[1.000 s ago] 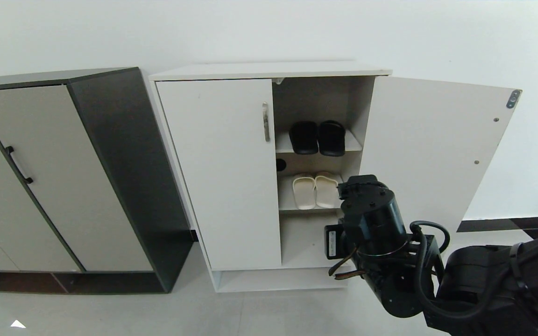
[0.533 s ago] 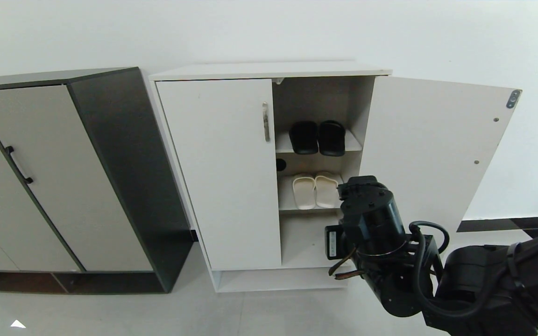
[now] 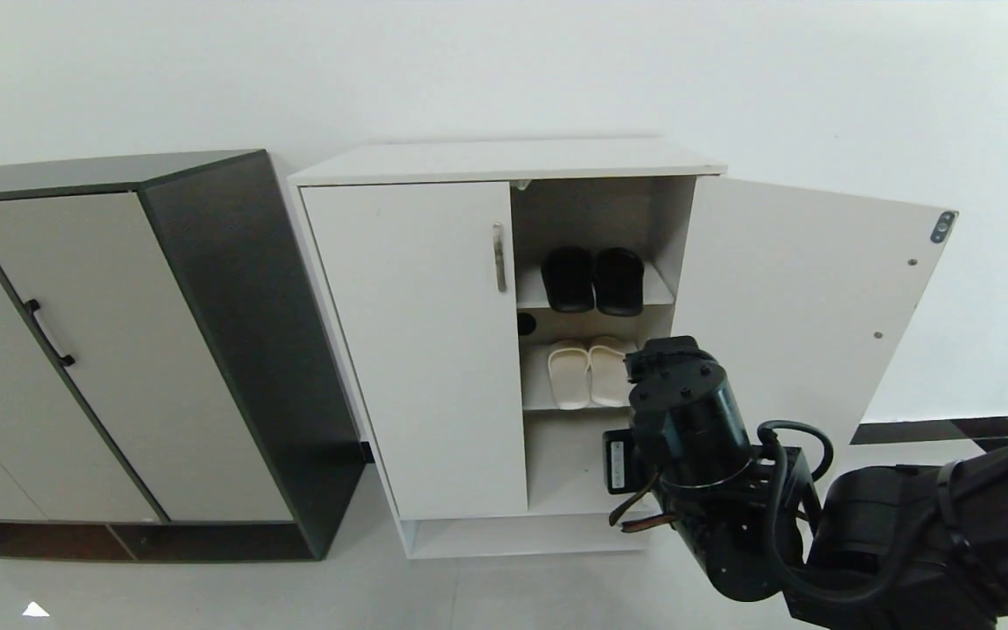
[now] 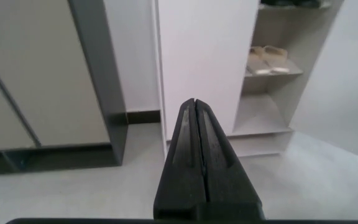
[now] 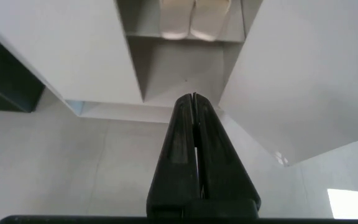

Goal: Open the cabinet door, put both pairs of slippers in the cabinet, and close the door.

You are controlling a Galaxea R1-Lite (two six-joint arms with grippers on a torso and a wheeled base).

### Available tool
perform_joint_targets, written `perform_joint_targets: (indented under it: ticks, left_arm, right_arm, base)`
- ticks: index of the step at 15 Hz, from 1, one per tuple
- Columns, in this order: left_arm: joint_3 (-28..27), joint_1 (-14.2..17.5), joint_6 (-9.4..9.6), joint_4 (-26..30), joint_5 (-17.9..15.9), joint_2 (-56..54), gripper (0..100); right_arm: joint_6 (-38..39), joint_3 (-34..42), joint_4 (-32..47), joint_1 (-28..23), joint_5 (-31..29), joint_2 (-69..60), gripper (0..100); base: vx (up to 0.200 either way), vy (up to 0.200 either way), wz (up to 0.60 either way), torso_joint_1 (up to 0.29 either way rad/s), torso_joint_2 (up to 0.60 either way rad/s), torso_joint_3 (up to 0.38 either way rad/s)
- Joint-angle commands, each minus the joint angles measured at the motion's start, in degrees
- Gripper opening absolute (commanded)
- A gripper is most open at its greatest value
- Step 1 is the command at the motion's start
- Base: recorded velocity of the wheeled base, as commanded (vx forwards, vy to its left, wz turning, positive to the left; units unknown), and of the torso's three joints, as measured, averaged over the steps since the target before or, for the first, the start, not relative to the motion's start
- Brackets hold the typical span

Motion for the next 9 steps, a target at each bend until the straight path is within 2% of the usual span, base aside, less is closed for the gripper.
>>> perform_joint_targets:
  ticks: [1,9]
  left_arm:
    - [0.02,-0.05,0.0,0.0,0.0,0.0,0]
    - [0.02,-0.05,0.0,0.09,0.0,0.0,0]
  right_arm:
    - [0.02,0.0,-0.08,-0.1,0.0,0.08,0]
    - [0.02,0.0,-0.08,-0.1,0.0,0.08,0]
  base:
    - [0.0,0.0,0.0,0.095,-0.46,-0.349]
    - [0.0,0.0,0.0,0.131,-0.46,-0.336]
